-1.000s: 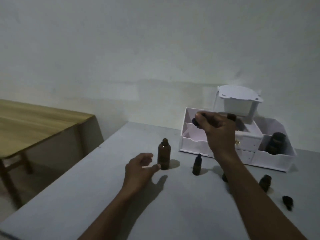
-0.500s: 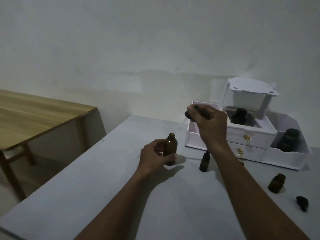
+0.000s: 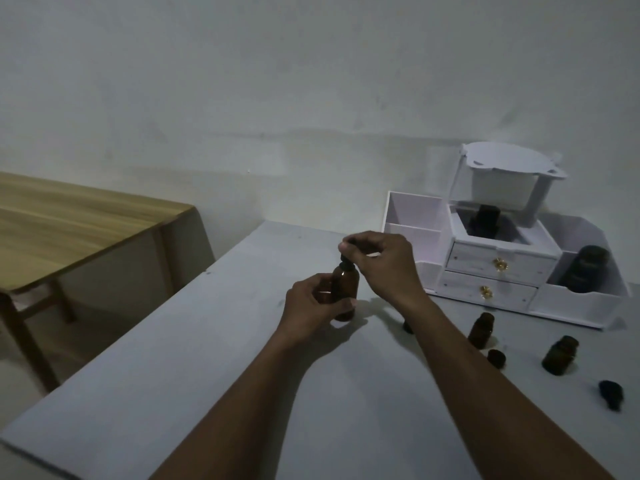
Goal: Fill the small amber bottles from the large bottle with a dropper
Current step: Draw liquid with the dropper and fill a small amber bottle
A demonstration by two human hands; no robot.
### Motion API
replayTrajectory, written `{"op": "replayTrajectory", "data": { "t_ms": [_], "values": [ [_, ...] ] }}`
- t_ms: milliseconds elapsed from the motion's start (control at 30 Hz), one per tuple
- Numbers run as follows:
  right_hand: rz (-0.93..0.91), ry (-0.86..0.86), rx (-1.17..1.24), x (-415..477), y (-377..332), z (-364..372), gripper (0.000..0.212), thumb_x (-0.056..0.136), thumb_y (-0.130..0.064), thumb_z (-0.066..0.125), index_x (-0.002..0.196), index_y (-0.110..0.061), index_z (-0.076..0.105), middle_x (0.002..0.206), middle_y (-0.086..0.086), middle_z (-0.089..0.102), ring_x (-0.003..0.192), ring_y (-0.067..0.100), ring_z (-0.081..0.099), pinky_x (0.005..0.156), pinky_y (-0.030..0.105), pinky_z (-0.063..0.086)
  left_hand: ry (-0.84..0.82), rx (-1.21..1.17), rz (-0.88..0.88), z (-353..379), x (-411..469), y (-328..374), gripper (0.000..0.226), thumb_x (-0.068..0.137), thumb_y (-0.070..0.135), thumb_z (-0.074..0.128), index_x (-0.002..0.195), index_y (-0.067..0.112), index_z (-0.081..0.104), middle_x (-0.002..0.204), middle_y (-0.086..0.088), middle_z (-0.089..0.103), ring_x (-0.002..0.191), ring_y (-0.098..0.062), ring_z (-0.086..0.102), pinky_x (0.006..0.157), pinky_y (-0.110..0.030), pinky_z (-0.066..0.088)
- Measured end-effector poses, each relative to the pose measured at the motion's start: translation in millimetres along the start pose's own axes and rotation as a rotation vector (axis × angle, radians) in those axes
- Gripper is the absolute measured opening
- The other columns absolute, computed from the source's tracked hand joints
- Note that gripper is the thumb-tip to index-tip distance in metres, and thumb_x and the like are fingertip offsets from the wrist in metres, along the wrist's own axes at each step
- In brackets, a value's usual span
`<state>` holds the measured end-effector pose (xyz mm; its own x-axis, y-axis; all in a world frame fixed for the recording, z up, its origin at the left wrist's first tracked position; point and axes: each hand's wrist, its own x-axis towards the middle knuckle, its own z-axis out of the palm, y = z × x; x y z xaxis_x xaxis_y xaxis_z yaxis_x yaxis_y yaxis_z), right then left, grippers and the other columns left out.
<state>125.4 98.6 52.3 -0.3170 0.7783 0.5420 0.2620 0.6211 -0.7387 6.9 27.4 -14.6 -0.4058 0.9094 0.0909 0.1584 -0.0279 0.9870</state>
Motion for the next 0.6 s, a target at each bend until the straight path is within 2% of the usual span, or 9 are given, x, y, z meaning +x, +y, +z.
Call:
{"op": "replayTrajectory", "data": {
  "t_ms": [67,200,400,600],
  "values": [
    [0.012,-0.006,-0.007,-1.6,3.6,1.5,0.015,0.085,-0.027,0.075,0.097,-0.019,0.078,0.087,-0.011,0.073,0.08,-0.009,0.066,0.07,0.002,0.046,0.001,-0.004,0.004,0.3,0.3,-0.5,0.052,0.073,0.021,0.09,0.121,0.018,0.07,0.108,0.007,0.073,0.1,-0.013,0.069,0.087,-0.032,0.059],
    [0.021,0.011,-0.005,-2.6,4.9,3.4,0.017,0.086,-0.026,0.075,0.099,-0.016,0.079,0.09,-0.008,0.074,0.081,-0.007,0.066,0.068,0.001,0.046,-0.008,0.002,0.004,1.0,0.5,0.0,0.048,0.077,0.02,0.088,0.121,0.018,0.068,0.108,0.008,0.072,0.096,-0.01,0.068,0.082,-0.025,0.056],
    [0.024,0.055,0.007,-2.5,3.2,6.6,0.012,0.084,-0.019,0.076,0.094,-0.012,0.079,0.085,-0.004,0.074,0.071,-0.01,0.062,0.065,-0.004,0.042,-0.012,-0.011,-0.02,3.1,1.0,-1.7,0.051,0.075,0.021,0.09,0.121,0.019,0.068,0.109,0.009,0.072,0.097,-0.011,0.069,0.089,-0.032,0.058],
    [0.019,0.068,-0.027,-0.2,3.2,8.9,0.012,0.085,-0.017,0.076,0.094,-0.01,0.079,0.081,-0.007,0.07,0.068,-0.01,0.06,0.063,-0.005,0.04,-0.002,-0.001,-0.015,2.0,2.8,-2.7,0.051,0.075,0.02,0.089,0.122,0.02,0.068,0.114,0.005,0.073,0.105,-0.018,0.069,0.099,-0.043,0.055]
  ]
}}
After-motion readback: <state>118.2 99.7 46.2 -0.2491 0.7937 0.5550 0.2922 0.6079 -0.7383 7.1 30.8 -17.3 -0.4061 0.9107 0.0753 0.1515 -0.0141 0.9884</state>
